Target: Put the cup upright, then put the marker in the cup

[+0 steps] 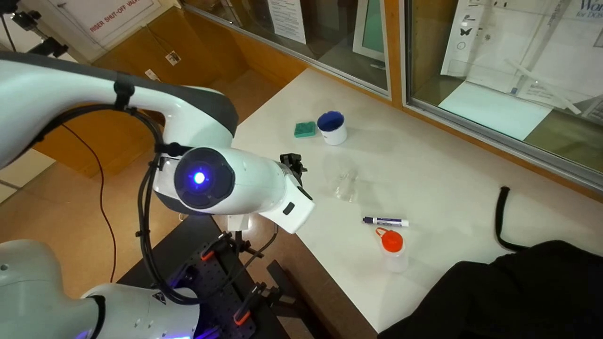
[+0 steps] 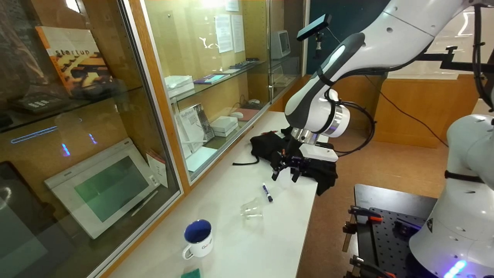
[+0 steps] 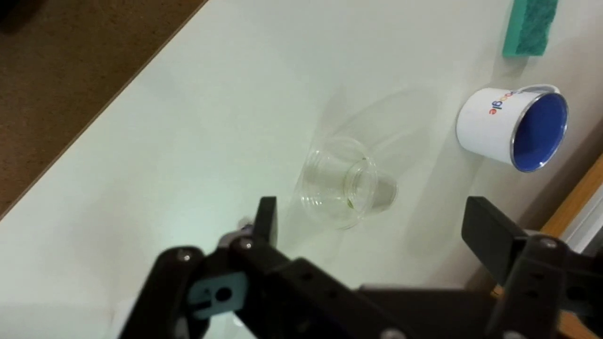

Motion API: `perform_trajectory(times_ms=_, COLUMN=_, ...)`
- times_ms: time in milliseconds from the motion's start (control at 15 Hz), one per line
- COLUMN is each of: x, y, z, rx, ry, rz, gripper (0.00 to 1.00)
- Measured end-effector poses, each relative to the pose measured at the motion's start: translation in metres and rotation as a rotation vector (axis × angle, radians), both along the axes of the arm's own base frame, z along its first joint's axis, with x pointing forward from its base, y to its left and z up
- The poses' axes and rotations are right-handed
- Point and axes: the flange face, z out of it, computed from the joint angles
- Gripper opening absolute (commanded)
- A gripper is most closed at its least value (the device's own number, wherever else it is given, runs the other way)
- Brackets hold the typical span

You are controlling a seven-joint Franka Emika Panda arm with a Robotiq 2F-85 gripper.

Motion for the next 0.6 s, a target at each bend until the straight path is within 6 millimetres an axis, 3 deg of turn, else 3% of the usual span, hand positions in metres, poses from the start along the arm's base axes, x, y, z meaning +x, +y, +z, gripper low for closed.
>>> perform_trajectory(times_ms=333, x=0.006, y=0.006, z=-0.024, rx=0.081, ry=-0.077, rz=-0.094, gripper=1.0)
perform_trajectory(times_ms=600, x=0.018, y=0.012, z=-0.061, rx=0.091, ry=-0.097, rz=-0.131, gripper=1.0)
